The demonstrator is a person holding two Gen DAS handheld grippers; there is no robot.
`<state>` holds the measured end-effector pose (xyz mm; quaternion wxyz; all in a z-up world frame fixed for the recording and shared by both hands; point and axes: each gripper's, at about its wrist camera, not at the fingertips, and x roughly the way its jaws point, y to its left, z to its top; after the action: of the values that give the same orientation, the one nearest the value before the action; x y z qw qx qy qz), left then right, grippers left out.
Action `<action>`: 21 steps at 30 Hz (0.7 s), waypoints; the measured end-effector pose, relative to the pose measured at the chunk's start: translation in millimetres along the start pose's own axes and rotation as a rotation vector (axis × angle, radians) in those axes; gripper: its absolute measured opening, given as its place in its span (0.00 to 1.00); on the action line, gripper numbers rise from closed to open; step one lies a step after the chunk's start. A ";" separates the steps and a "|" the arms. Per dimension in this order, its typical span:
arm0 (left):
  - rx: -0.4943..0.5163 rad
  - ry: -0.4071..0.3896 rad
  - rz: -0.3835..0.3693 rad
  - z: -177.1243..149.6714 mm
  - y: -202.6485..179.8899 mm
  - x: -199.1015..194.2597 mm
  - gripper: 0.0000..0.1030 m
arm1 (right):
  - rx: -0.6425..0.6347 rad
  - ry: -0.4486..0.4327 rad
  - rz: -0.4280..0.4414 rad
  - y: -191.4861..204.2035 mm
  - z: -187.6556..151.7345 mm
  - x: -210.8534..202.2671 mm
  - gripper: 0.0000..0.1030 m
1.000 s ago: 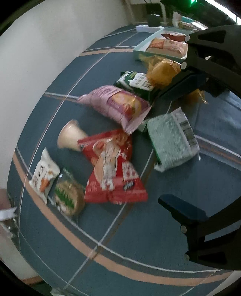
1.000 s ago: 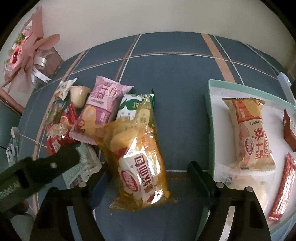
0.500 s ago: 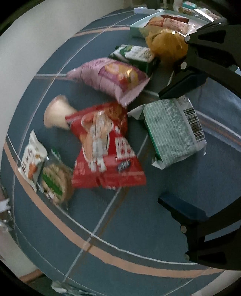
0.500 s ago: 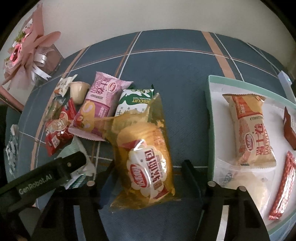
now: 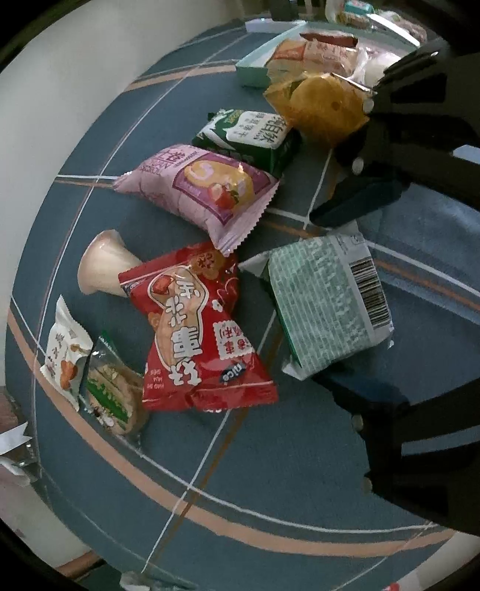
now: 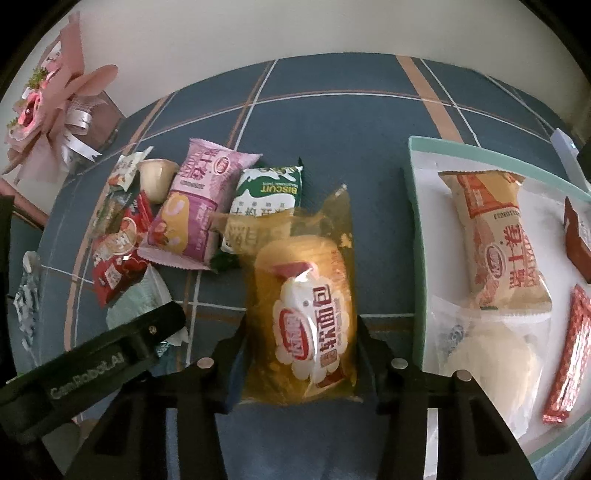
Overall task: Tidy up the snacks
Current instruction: 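Grasp pale green biscuit pack with left tool while right tool grasps yellow bread bag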
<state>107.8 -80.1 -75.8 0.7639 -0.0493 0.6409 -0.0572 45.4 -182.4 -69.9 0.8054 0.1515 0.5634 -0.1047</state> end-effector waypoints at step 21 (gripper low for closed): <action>-0.046 -0.137 -0.117 -9.3 31.6 -79.9 0.54 | 0.056 -0.083 0.099 -10.9 -3.6 -52.1 0.45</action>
<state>85.7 -36.8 -4.4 0.8001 -0.1080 0.5842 -0.0833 20.7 -191.4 -23.5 0.8278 0.1970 0.5181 -0.0868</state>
